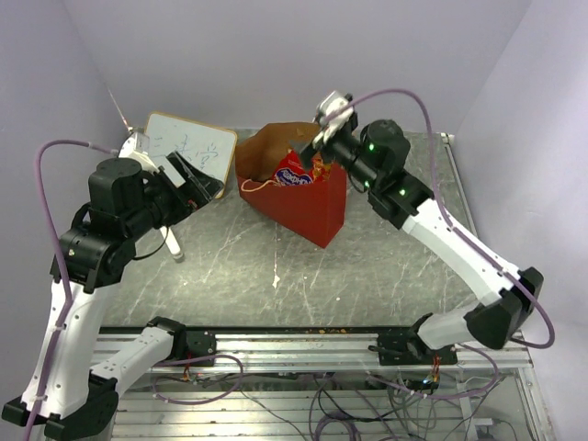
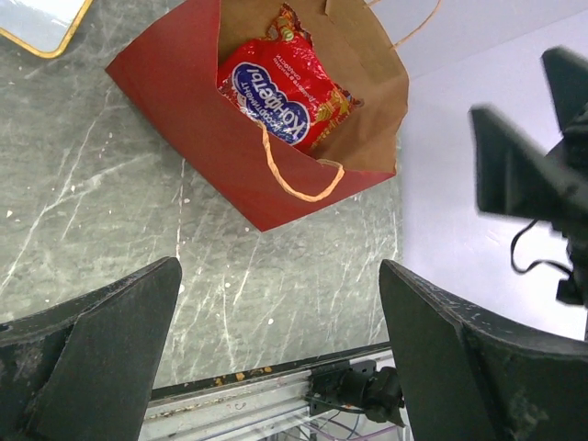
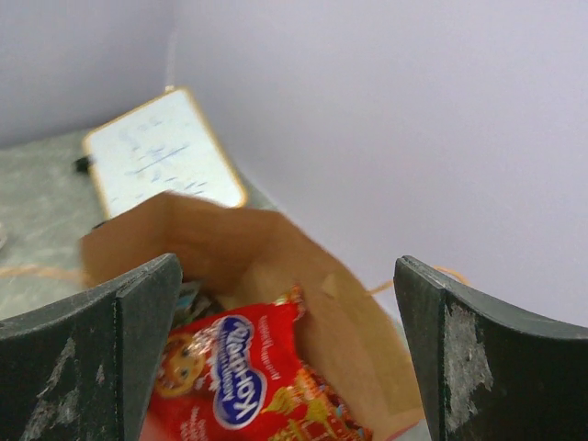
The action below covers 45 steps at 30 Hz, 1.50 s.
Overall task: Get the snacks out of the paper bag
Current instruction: Adjust the paper bag at the center of the board.
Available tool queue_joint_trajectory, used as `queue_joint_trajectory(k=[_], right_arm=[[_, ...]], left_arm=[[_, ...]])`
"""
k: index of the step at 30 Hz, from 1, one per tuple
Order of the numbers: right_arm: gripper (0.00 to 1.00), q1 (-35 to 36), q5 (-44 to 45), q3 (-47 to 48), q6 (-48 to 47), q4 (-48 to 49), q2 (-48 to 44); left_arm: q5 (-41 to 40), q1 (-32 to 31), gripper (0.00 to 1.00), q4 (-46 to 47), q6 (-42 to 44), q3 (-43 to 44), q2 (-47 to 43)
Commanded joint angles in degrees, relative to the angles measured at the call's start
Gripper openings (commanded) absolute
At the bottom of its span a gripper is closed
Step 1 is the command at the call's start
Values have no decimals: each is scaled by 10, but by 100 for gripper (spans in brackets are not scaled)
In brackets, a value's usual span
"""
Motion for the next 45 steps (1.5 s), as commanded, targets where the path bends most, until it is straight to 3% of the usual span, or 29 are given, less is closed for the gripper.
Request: queue_joint_trajectory(k=[1, 4, 12, 22, 31, 33, 36, 40, 42, 45], right_arm=[[100, -62, 82, 70, 135, 31, 56], [99, -99, 113, 133, 189, -1, 102], [97, -173, 99, 231, 265, -72, 205], [94, -240, -47, 238, 284, -66, 276], [80, -250, -117, 271, 300, -82, 319], [72, -251, -135, 274, 286, -77, 332], [49, -251, -127, 318, 269, -127, 347], [28, -251, -108, 299, 302, -133, 325], [15, -251, -103, 274, 318, -126, 308], [5, -250, -103, 242, 342, -120, 288]], left_arm=[[10, -5, 100, 27, 11, 6, 6], [32, -4, 100, 47, 5, -3, 13], [76, -5, 100, 91, -19, -32, 30], [138, -5, 100, 134, -38, -54, 76], [208, -5, 100, 225, -106, -118, 75], [217, -5, 100, 228, -118, -131, 63], [219, -5, 100, 218, -135, -143, 35], [235, -5, 100, 200, -178, -180, 8], [257, -5, 99, 228, -219, -212, -5], [264, -5, 99, 294, -286, -264, -29]])
